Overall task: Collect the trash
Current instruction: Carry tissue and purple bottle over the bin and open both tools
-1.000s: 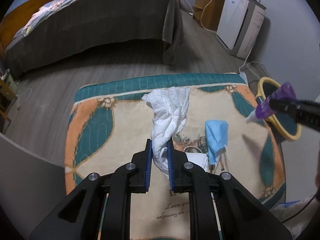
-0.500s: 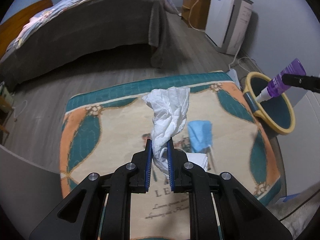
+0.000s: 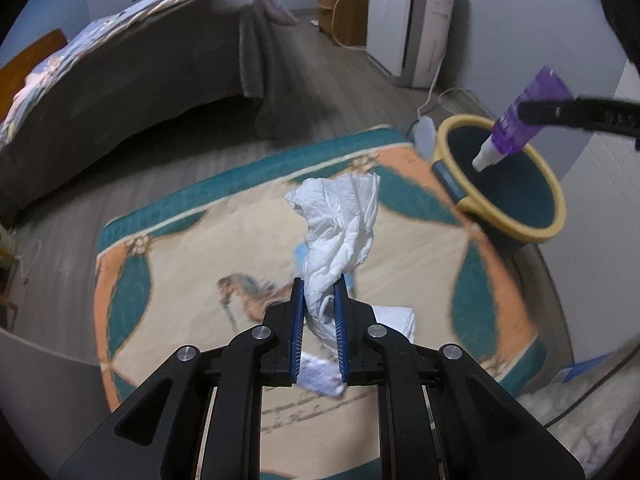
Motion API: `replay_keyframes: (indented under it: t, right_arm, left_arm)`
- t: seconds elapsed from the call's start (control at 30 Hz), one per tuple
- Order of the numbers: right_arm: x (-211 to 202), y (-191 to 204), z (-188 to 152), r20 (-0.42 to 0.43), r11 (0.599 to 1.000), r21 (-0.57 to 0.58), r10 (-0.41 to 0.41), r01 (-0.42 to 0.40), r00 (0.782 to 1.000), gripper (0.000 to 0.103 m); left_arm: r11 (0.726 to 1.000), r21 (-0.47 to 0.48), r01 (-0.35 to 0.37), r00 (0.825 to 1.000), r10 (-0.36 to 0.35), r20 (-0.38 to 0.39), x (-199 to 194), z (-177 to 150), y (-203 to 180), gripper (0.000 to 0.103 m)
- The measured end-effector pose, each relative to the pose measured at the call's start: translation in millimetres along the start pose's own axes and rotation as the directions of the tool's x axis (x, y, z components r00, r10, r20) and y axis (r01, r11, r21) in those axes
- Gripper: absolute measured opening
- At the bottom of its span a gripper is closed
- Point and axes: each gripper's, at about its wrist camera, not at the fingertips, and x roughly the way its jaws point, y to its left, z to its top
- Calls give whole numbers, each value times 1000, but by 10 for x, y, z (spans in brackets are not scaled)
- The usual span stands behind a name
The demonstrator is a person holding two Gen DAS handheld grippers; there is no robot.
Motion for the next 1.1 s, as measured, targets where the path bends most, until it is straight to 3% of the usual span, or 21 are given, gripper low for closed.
replay_keyframes:
  t: [0.13, 0.37, 0.7, 0.93, 1.03, 1.1]
  right_arm:
    - [-16, -240, -4, 5, 999, 45, -4, 4, 1000, 32]
    - [55, -702, -8, 2, 993, 111, -44, 44, 999, 32]
    - [160, -1539, -39, -20, 952, 299, -55, 59, 998, 32]
    - [278, -1773, -148, -64, 924, 375, -51, 71, 997, 33]
    - [270, -1766, -141, -57, 925, 373, -55, 72, 997, 38]
    - [247, -1752, -124, -44, 926, 370, -61, 73, 997, 51]
  left_arm:
    - [999, -2, 39, 999, -39, 5, 8, 143, -215, 15]
    - [991, 96, 94, 995, -95, 6, 109, 429, -743, 15]
    - [960, 225, 168, 986, -167, -24, 492, 854, -1512, 15]
    - [945, 266, 191, 982, -186, -43, 736, 1058, -1823, 15]
    - [944, 265, 195, 980, -195, -25, 752, 1128, -1856, 23]
    - [948, 253, 195, 980, -200, -7, 717, 1142, -1834, 47]
